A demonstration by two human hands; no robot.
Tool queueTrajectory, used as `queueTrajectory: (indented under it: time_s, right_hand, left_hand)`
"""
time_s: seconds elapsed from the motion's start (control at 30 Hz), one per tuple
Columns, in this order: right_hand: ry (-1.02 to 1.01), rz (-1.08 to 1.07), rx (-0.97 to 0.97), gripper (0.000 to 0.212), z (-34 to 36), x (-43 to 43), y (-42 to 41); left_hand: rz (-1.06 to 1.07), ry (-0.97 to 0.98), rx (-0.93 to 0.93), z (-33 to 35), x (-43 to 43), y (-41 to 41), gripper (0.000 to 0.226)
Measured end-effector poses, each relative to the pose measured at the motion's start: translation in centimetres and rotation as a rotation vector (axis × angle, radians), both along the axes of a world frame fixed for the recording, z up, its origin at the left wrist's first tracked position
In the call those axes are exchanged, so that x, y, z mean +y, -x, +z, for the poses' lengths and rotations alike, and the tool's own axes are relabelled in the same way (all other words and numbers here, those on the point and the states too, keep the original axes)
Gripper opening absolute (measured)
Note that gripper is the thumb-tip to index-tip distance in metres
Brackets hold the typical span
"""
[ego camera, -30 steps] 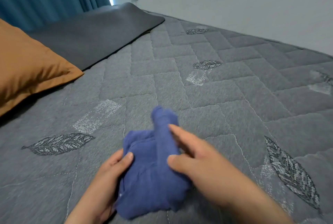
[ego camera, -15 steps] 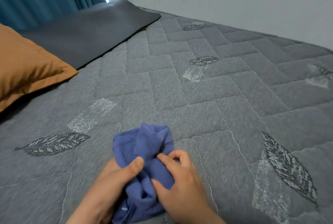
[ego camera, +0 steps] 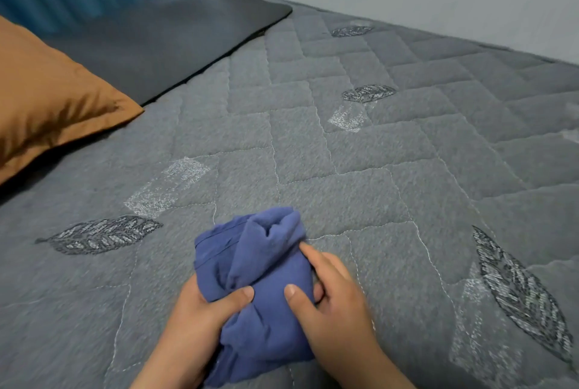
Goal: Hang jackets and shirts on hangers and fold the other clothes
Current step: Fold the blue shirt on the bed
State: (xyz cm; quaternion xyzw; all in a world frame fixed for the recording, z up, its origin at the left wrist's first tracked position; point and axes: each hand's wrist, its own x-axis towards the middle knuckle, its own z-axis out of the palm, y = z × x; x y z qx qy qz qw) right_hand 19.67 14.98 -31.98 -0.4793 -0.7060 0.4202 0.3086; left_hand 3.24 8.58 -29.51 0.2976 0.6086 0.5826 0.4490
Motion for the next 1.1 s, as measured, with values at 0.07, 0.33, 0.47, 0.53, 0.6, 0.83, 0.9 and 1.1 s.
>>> queueTrajectory:
  time_s: [0.07, 0.33, 0.47, 0.53, 0.6, 0.83, 0.9, 1.1]
  right_hand:
    - [-0.017, 0.018, -0.028, 0.056, -0.1, 0.0, 0.2]
    - [-0.1, -0.048, 0.08, 0.071, -1.2, -0.2, 0.1]
    - [-0.04, 0.096, 0.075, 0.074, -0.6, 0.5, -0.7]
    - [-0.064, 0.212, 0.003, 0.076, 0.2, 1.6, -1.2]
    - [-0.09, 0.324, -0.089, 0.078, 1.2, 3.1, -1.2]
    - [-0.077, 0.419, -0.212, 0.081, 1.8, 4.6, -0.3]
    - [-0.084, 0.401, -0.254, 0.08, 1.9, 4.5, -0.3]
    - [-0.091, 0.458, -0.404, 0.073, 3.0, 4.5, 0.7]
  left_hand:
    - [0.036, -0.019, 0.104, 0.0, 0.2, -0.4, 0.051]
    - [0.296, -0.035, 0.429, -2.0, 0.3, -1.9, 0.024]
    - [0.417, -0.054, 0.523, -1.7, 0.4, -3.2, 0.025]
    - [0.461, -0.053, 0.509, -1.7, 0.4, -3.6, 0.031]
    - [0.483, -0.044, 0.522, -1.9, 0.4, -3.6, 0.033]
    - [0.466, 0.146, 0.638, -1.7, 0.9, -3.5, 0.043]
    - [0.437, 0.209, 0.727, -1.4, 1.2, -3.7, 0.046]
    - [0.283, 0.392, 0.77, -1.6, 1.1, -3.4, 0.05]
